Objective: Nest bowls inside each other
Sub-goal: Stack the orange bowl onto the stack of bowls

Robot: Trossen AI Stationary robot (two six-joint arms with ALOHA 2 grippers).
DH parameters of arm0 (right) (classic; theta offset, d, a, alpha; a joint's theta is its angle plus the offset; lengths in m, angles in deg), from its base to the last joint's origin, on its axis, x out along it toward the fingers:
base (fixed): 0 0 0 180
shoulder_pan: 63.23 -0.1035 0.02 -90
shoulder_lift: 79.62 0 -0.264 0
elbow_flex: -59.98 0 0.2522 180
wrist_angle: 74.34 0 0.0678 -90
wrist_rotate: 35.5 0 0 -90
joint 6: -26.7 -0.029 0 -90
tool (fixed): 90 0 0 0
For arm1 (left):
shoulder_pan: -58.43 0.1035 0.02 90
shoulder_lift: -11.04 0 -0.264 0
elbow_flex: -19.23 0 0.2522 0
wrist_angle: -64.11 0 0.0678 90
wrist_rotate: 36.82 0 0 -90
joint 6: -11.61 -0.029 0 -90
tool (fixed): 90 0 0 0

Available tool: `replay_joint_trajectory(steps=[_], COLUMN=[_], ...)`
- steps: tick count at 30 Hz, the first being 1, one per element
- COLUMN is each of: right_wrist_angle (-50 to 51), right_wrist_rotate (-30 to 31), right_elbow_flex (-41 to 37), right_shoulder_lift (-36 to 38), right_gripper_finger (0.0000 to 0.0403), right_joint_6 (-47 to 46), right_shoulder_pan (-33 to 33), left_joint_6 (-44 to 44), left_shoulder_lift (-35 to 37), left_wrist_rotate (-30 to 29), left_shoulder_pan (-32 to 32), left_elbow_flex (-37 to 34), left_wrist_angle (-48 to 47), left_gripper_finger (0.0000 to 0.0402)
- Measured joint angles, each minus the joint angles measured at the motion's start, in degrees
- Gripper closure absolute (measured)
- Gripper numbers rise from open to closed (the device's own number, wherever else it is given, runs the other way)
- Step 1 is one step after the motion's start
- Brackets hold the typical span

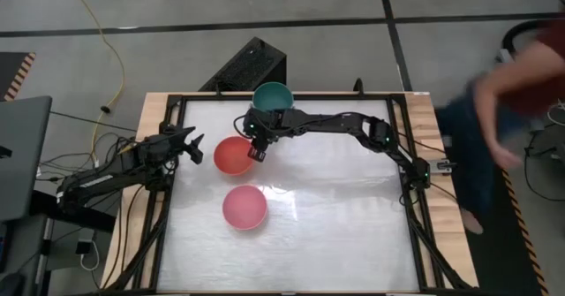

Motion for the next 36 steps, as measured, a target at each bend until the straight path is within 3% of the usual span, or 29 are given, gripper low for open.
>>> replay_joint_trajectory(steps=[17, 36], right_wrist_angle=[-2.2, -3.9], right_wrist_rotate=[-4.5, 0.5], right_elbow_flex=[0.0, 0.0], right_shoulder_lift=[0.0, 0.0], right_gripper_finger=[0.0218, 0.0217], right_joint_6=[-5.6, -5.0], right_shoulder_pan=[0.2, -1.6], left_joint_6=[0.0, 0.0], left_shoulder_lift=[0.0, 0.0], left_wrist_rotate=[0.0, 0.0], left_shoulder_pan=[0.0, 0.0], left_elbow_flex=[0.0, 0.0], left_wrist_angle=[0.0, 0.0], left_gripper_finger=[0.0212, 0.0212])
